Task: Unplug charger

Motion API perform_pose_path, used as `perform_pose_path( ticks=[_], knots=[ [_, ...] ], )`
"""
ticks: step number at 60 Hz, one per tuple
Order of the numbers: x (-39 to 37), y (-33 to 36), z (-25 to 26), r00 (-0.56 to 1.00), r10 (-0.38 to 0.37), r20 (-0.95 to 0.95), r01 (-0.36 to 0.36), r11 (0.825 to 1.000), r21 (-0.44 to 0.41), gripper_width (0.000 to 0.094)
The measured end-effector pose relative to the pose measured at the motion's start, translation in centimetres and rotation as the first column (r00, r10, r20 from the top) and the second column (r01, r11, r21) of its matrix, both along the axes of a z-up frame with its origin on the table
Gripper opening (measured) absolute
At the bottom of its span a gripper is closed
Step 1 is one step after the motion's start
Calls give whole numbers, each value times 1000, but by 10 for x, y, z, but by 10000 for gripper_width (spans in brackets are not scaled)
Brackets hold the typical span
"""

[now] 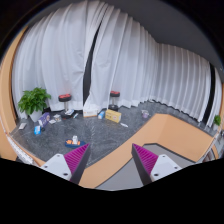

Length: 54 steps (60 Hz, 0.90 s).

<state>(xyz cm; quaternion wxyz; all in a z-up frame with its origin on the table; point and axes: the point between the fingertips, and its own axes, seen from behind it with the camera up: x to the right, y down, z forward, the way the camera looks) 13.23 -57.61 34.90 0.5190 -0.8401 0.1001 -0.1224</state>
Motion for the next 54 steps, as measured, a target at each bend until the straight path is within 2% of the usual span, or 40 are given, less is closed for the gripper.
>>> perform_pose_path(
  ticks=[14,32,40,47,54],
  knots=[
    [-15,5,-43,1000,24,-13,-25,998,-66,854],
    [-102,38,-174,989,107,-102,-124,976,-180,843],
    [-152,104,-219,977,145,-157,-167,976,-139,853],
    [-167,182,-244,981,139,-135,-150,986,-74,851],
    [-167,257,-271,987,109,-115,-116,992,-55,848]
  ],
)
